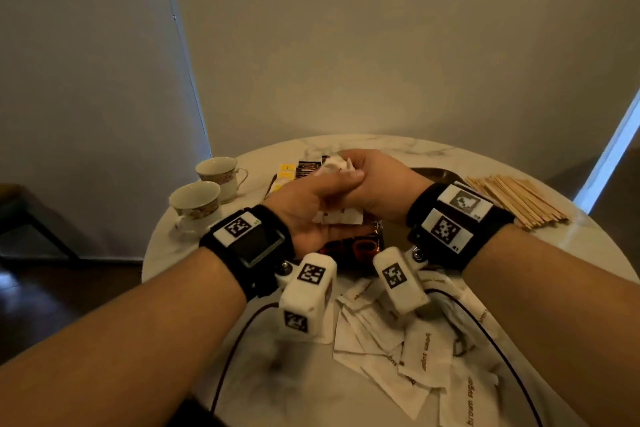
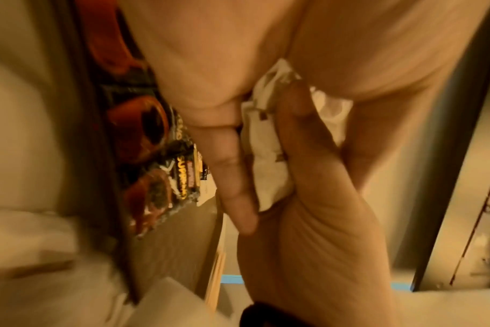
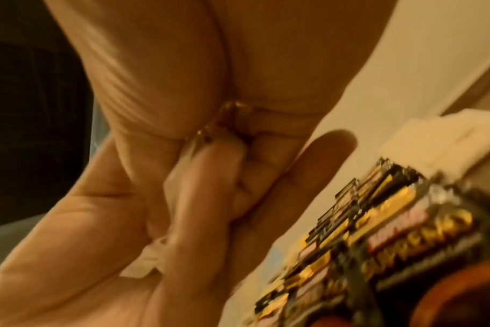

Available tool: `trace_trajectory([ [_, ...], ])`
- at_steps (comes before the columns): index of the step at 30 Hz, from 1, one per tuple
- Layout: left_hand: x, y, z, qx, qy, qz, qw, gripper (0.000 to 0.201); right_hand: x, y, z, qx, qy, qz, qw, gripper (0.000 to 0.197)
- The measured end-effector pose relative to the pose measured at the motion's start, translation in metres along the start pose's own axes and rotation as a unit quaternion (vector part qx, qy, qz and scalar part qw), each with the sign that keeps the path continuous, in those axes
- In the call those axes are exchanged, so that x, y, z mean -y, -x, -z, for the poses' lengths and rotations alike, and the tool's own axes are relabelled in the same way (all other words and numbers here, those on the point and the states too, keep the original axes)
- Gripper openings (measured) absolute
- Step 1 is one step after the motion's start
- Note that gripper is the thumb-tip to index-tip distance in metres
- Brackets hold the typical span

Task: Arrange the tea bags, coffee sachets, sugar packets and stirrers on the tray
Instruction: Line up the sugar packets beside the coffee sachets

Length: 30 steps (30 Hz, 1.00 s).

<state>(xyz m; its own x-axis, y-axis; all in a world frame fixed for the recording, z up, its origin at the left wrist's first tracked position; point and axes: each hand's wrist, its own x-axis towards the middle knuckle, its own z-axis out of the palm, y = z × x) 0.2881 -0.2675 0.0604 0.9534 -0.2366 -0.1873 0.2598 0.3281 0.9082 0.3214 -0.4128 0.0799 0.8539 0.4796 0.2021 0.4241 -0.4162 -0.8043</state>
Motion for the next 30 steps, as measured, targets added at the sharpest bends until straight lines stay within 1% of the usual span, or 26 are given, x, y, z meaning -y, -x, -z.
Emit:
trace_trajectory([
  [2, 0.001, -0.014, -0.006, -0.012, 0.003, -0.007, 1.000, 0.038, -0.006, -0.008, 0.006, -0.012, 0.046, 0.009, 0.999, 0.045],
  [3, 0.001, -0.020, -0.008, -0.016, 0.005, -0.007, 1.000, 0.031, -0.009, -0.010, 0.009, -0.015, 0.059, 0.009, 0.998, 0.052],
  [5, -0.001, -0.031, -0.010, -0.022, 0.003, -0.005, 1.000, 0.029, -0.014, -0.014, 0.015, -0.019, 0.070, 0.001, 0.997, 0.067],
  [7, -0.004, -0.042, -0.010, -0.017, -0.010, -0.004, 1.000, 0.032, -0.020, -0.018, 0.021, -0.024, 0.063, -0.017, 0.998, 0.079],
  [9, -0.006, -0.053, -0.007, -0.019, -0.023, -0.010, 1.000, 0.033, -0.029, -0.022, 0.027, -0.025, 0.023, -0.045, 0.998, 0.083],
  [10, -0.006, -0.058, -0.006, -0.023, -0.026, -0.013, 0.999, 0.032, -0.033, -0.023, 0.030, -0.021, -0.012, -0.063, 0.998, 0.081],
  [12, -0.007, -0.066, -0.003, -0.037, -0.024, -0.019, 0.999, 0.031, -0.042, -0.024, 0.034, -0.012, -0.119, -0.089, 0.989, 0.077],
  [14, -0.009, -0.073, 0.000, -0.060, -0.020, -0.032, 0.997, 0.027, -0.050, -0.023, 0.037, -0.025, -0.244, -0.102, 0.964, 0.067],
  [15, -0.010, -0.075, 0.001, -0.070, -0.014, -0.039, 0.997, 0.023, -0.055, -0.023, 0.037, -0.042, -0.286, -0.103, 0.952, 0.058],
  [16, -0.011, -0.077, 0.001, -0.077, -0.009, -0.044, 0.996, 0.020, -0.058, -0.023, 0.037, -0.063, -0.303, -0.102, 0.945, 0.048],
  [18, -0.011, -0.081, 0.004, -0.086, -0.016, -0.054, 0.995, 0.016, -0.065, -0.023, 0.036, -0.100, -0.291, -0.103, 0.946, 0.029],
  [20, -0.009, -0.082, 0.005, -0.080, -0.042, -0.060, 0.994, 0.016, -0.070, -0.022, 0.034, -0.116, -0.277, -0.111, 0.947, 0.017],
  [23, -0.007, -0.083, 0.008, -0.061, -0.069, -0.057, 0.994, 0.020, -0.074, -0.024, 0.031, -0.096, -0.273, -0.120, 0.950, 0.019],
  [26, -0.007, -0.086, 0.012, -0.057, -0.060, -0.049, 0.995, 0.023, -0.074, -0.026, 0.029, -0.089, -0.282, -0.108, 0.949, 0.009],
  [27, -0.008, -0.086, 0.013, -0.056, -0.049, -0.047, 0.996, 0.025, -0.074, -0.027, 0.027, -0.094, -0.293, -0.102, 0.946, 0.006],
  [30, -0.009, -0.087, 0.017, -0.081, 0.001, -0.041, 0.996, 0.032, -0.073, -0.027, 0.026, -0.124, -0.354, -0.093, 0.922, 0.012],
])
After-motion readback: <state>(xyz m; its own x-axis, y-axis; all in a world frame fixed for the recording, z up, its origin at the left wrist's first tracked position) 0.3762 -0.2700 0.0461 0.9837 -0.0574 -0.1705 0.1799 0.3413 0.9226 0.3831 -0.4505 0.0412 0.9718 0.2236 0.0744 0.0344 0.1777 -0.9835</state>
